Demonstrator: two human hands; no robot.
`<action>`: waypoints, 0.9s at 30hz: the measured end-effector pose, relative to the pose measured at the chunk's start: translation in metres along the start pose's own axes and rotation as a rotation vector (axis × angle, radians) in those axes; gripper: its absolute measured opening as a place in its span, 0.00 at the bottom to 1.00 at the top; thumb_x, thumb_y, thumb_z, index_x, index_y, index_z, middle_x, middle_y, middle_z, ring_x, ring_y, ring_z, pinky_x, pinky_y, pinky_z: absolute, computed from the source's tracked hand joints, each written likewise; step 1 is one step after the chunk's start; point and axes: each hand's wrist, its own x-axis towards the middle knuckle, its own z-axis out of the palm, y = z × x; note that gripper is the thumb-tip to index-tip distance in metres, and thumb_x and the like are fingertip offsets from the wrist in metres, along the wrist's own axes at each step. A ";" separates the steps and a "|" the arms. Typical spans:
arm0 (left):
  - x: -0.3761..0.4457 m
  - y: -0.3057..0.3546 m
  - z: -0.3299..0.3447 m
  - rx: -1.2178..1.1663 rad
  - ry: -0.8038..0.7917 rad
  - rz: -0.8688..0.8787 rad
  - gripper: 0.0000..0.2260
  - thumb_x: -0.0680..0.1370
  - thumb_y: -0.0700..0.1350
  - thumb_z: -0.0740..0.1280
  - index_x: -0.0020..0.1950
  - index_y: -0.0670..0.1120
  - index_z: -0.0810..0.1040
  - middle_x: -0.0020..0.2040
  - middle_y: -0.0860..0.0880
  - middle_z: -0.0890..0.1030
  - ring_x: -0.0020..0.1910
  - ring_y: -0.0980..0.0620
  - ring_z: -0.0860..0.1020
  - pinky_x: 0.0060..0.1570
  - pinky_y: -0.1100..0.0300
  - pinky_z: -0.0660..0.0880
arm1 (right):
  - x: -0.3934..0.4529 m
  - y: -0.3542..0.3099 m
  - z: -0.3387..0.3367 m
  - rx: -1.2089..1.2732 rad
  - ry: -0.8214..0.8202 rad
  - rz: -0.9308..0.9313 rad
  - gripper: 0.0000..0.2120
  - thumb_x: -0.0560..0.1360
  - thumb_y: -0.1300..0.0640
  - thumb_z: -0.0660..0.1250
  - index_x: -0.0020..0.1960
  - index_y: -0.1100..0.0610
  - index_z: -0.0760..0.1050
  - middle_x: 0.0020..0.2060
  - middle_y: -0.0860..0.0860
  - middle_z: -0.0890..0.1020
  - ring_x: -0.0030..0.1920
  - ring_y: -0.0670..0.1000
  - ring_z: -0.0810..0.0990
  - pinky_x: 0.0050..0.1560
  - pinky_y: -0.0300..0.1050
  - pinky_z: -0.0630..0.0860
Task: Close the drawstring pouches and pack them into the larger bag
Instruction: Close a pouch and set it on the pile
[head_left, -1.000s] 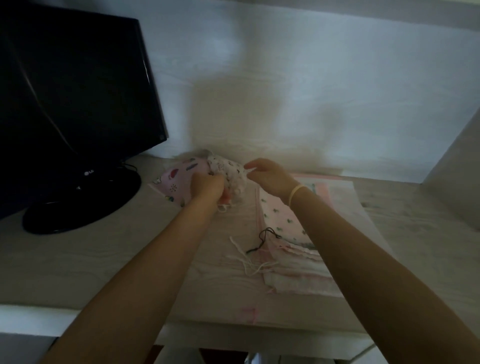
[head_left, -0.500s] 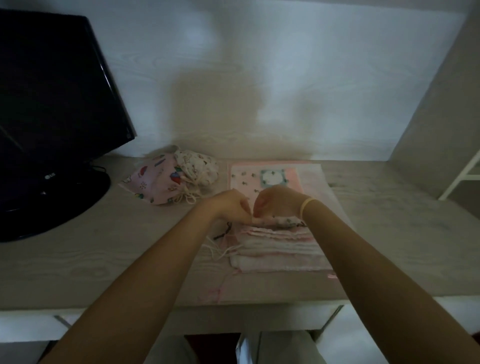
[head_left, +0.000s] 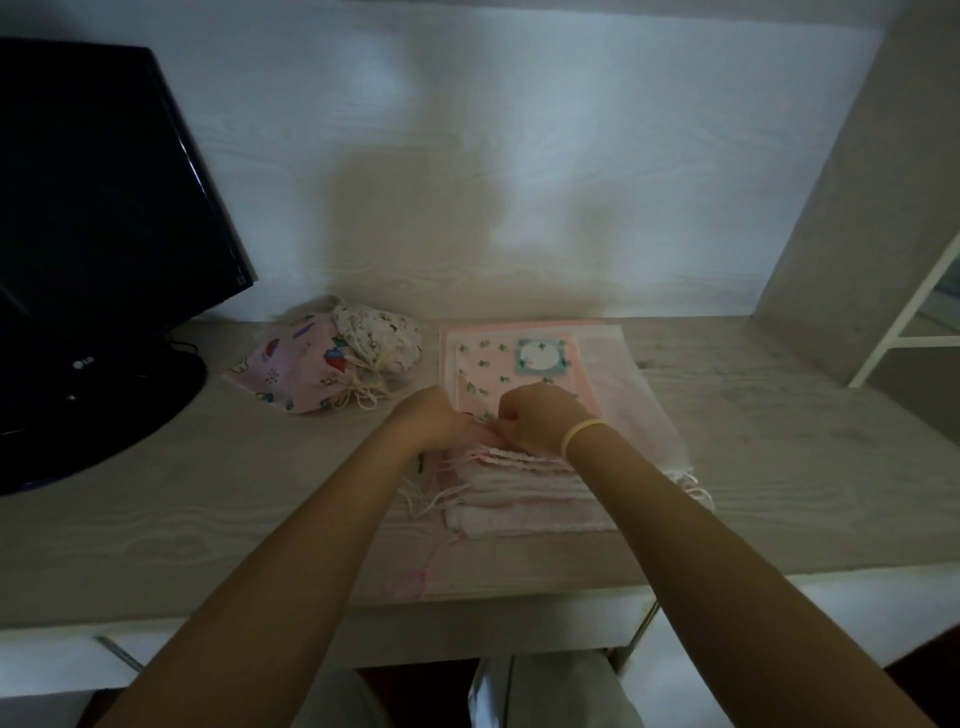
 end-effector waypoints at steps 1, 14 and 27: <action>0.000 -0.003 -0.002 -0.050 -0.010 -0.017 0.11 0.77 0.46 0.64 0.39 0.39 0.75 0.35 0.36 0.71 0.30 0.44 0.73 0.27 0.61 0.62 | 0.000 0.000 0.000 -0.002 0.007 0.001 0.21 0.80 0.45 0.57 0.47 0.60 0.80 0.43 0.56 0.82 0.43 0.56 0.79 0.43 0.46 0.74; 0.013 0.027 0.021 -0.946 0.075 0.123 0.09 0.77 0.44 0.65 0.40 0.44 0.82 0.38 0.45 0.83 0.41 0.46 0.81 0.45 0.53 0.78 | -0.006 0.004 0.011 0.048 0.009 -0.015 0.14 0.76 0.49 0.62 0.45 0.58 0.81 0.41 0.54 0.83 0.41 0.55 0.80 0.41 0.44 0.73; 0.021 0.009 0.047 -0.568 0.141 0.084 0.10 0.77 0.44 0.64 0.42 0.40 0.82 0.41 0.45 0.84 0.44 0.43 0.82 0.49 0.47 0.79 | -0.030 0.077 -0.003 0.281 0.260 0.204 0.07 0.77 0.58 0.65 0.51 0.55 0.81 0.47 0.54 0.84 0.45 0.51 0.81 0.54 0.48 0.78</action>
